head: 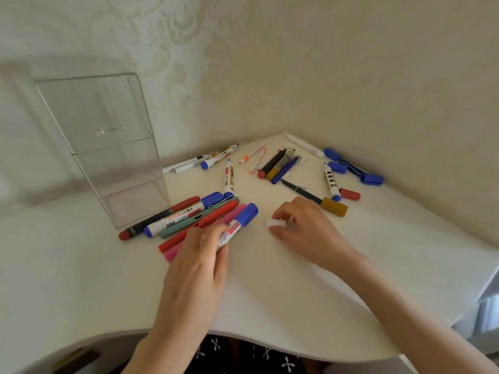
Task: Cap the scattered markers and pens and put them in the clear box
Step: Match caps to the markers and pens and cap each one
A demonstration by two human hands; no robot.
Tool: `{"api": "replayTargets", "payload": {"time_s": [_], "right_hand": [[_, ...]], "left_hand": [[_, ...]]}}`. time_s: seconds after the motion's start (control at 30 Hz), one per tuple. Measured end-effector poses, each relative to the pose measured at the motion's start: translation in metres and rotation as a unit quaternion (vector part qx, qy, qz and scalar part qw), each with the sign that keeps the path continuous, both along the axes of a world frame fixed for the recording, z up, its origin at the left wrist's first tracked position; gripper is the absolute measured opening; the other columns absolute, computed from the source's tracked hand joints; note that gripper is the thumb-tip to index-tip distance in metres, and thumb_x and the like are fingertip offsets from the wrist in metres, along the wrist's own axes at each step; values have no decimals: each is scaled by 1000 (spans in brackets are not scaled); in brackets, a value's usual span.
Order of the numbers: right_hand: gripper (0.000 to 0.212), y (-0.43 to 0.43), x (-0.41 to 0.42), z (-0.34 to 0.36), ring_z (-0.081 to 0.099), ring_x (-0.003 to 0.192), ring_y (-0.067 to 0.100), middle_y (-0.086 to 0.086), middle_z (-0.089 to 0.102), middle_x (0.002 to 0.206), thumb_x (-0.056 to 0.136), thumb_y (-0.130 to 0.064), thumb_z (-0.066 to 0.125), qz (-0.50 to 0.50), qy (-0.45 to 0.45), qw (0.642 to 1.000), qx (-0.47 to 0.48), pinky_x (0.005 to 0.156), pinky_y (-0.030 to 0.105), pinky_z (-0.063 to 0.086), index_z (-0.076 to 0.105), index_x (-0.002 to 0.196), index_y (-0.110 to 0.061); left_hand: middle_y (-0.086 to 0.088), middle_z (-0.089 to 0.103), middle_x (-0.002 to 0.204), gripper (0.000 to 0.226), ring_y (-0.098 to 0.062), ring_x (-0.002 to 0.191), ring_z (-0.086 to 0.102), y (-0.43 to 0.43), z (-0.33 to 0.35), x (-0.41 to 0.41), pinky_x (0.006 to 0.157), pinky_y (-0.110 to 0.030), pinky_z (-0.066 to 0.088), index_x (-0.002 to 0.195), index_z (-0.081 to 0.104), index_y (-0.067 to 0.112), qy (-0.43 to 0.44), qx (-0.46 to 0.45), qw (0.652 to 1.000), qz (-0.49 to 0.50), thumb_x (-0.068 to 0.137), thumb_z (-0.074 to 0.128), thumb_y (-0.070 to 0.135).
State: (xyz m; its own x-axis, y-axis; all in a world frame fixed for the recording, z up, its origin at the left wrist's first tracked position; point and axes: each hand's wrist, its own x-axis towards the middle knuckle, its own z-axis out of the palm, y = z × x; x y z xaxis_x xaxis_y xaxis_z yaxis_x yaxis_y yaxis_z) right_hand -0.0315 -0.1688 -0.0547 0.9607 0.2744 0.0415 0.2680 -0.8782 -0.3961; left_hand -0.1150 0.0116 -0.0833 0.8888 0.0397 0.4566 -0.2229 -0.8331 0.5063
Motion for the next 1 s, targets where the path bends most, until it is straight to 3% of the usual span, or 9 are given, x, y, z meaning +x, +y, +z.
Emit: {"api": "replayTargets", "payload": {"time_s": [0.13, 0.23, 0.33, 0.43, 0.5, 0.67, 0.87, 1.0], "right_hand": [[24, -20, 2, -2, 46, 96, 9, -3, 55, 110, 90, -34, 56, -41, -19, 999, 10, 82, 20, 38, 60, 110, -21], [25, -36, 1, -2, 47, 95, 6, -4, 56, 109, 91, -33, 54, -40, -35, 998, 44, 81, 17, 36, 60, 113, -22], [24, -45, 0, -3, 51, 87, -1, -11, 56, 102, 92, -33, 52, -62, -37, 987, 142, 73, 5, 38, 59, 114, -26], [15, -46, -1, -4, 53, 83, -7, -16, 58, 91, 90, -35, 56, -107, -38, 962, 248, 68, -1, 38, 58, 101, -25], [14, -45, -1, -1, 54, 87, -5, -16, 58, 92, 89, -35, 59, -111, -44, 959, 259, 69, 4, 40, 57, 97, -24], [15, -48, 59, 33, 51, 83, 9, -11, 53, 95, 89, -31, 58, -163, -106, 955, 222, 72, 25, 44, 52, 100, -23], [21, -39, 190, 38, 56, 83, 29, 19, 60, 101, 93, -13, 46, -162, -129, 978, 32, 65, 34, 40, 43, 111, -2], [24, -35, 229, 23, 58, 96, 35, 22, 58, 109, 92, -10, 48, -158, -89, 979, -98, 69, 34, 41, 43, 113, -2]], "left_hand": [[0, 55, 87, 23, -8, 64, 51, -2, 1, 9, 46, -4, 20, 92, 64, 13, 28, 60, 998, 7, 72, 74, 8], [-1, 58, 83, 22, -16, 68, 59, -5, 3, 18, 47, -15, 34, 88, 66, 12, 24, 118, 992, 31, 69, 76, 10], [-6, 59, 83, 21, -21, 69, 59, -7, 7, 30, 51, -29, 47, 87, 67, 9, 20, 153, 987, 34, 69, 76, 11], [-8, 59, 82, 20, -23, 68, 57, -8, 11, 41, 54, -33, 49, 84, 68, 9, 30, 175, 984, 29, 67, 77, 13], [-7, 59, 80, 23, -23, 67, 58, -7, 13, 47, 53, -32, 48, 82, 69, 10, 37, 174, 984, 12, 62, 80, 13], [-4, 60, 88, 26, -22, 74, 60, 5, 18, 55, 58, -31, 49, 91, 69, 13, 23, 135, 990, -33, 67, 78, 21], [1, 58, 92, 21, -11, 78, 53, 19, 34, 81, 61, -18, 39, 95, 69, 15, 16, 51, 998, -23, 75, 69, 22], [11, 52, 93, 16, -7, 80, 55, 13, 43, 94, 65, -7, 33, 97, 67, 16, 12, -9, 1000, -26, 82, 63, 18]]}}
